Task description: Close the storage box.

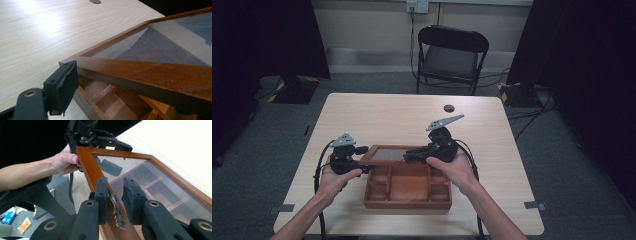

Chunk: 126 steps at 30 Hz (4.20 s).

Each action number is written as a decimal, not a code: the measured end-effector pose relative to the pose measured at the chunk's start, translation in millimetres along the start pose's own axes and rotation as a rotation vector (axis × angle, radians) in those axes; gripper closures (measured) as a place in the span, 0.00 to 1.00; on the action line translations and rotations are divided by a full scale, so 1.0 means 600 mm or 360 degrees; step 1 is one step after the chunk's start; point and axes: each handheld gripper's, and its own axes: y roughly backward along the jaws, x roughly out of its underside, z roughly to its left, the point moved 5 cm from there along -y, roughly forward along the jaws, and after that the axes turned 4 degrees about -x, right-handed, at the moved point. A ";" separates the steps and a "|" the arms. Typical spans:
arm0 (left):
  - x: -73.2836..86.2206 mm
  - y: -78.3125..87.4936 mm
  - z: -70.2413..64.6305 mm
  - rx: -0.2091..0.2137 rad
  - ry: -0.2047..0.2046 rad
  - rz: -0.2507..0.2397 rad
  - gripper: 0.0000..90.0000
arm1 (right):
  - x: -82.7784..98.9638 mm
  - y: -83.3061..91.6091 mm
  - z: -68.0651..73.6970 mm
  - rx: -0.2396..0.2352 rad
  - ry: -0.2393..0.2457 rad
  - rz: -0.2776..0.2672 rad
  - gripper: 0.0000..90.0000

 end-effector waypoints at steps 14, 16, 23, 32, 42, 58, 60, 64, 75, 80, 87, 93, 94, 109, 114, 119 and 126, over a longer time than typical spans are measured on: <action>-0.002 -0.032 0.014 -0.0032 0.0066 0.0052 0.21 | 0.005 0.004 -0.029 -0.0006 0.0017 -0.0023 0.90; -0.002 -0.036 0.016 -0.0031 0.0081 0.0048 0.22 | 0.009 0.005 -0.037 -0.0006 0.0006 -0.0031 0.90; 0.002 -0.036 0.018 -0.0041 0.0059 0.0073 0.23 | 0.015 0.003 -0.041 0.0010 -0.0016 -0.0010 0.90; 0.003 -0.038 0.017 -0.0033 0.0046 0.0082 0.23 | 0.018 0.001 -0.045 -0.0019 -0.0100 -0.0001 0.88; 0.013 -0.041 0.021 -0.0069 0.0020 0.0135 0.23 | 0.020 -0.006 -0.041 0.0020 -0.0113 0.0073 0.89; 0.027 0.009 0.076 -0.0173 0.0136 0.0132 0.25 | 0.026 0.000 -0.040 0.0031 -0.0045 0.0094 0.90; 0.026 0.012 0.083 -0.0197 0.0142 0.0126 0.25 | 0.029 -0.001 -0.037 0.0034 -0.0031 0.0114 0.90; 0.024 0.019 0.095 -0.0237 0.0156 0.0104 0.25 | 0.039 -0.003 -0.031 0.0035 -0.0003 0.0145 0.90; 0.026 0.022 0.102 -0.0240 0.0180 0.0105 0.25 | 0.069 -0.005 -0.024 0.0040 0.0012 0.0213 0.90; 0.027 0.021 0.103 -0.0242 0.0201 0.0120 0.25 | 0.075 -0.009 -0.023 0.0040 0.0016 0.0218 0.90; 0.028 0.022 0.104 -0.0243 0.0196 0.0130 0.25 | 0.093 -0.019 -0.024 0.0041 0.0024 0.0270 0.90; 0.029 0.018 0.101 -0.0227 0.0194 0.0145 0.25 | 0.101 -0.027 -0.025 0.0037 0.0060 0.0310 0.90; 0.030 0.018 0.102 -0.0229 0.0185 0.0155 0.25 | 0.102 -0.028 -0.025 0.0035 0.0057 0.0318 0.90; 0.032 0.014 0.101 -0.0216 0.0168 0.0178 0.25 | 0.127 -0.050 -0.035 0.0027 0.0033 0.0436 0.91; 0.029 0.015 0.098 -0.0219 0.0157 0.0153 0.25 | 0.134 -0.055 -0.039 0.0021 0.0030 0.0453 0.91; 0.029 0.013 0.094 -0.0201 0.0143 0.0165 0.25 | 0.140 -0.060 -0.040 0.0024 0.0018 0.0471 0.91; 0.030 0.012 0.095 -0.0191 0.0147 0.0166 0.24 | 0.149 -0.067 -0.044 0.0031 -0.0001 0.0499 0.91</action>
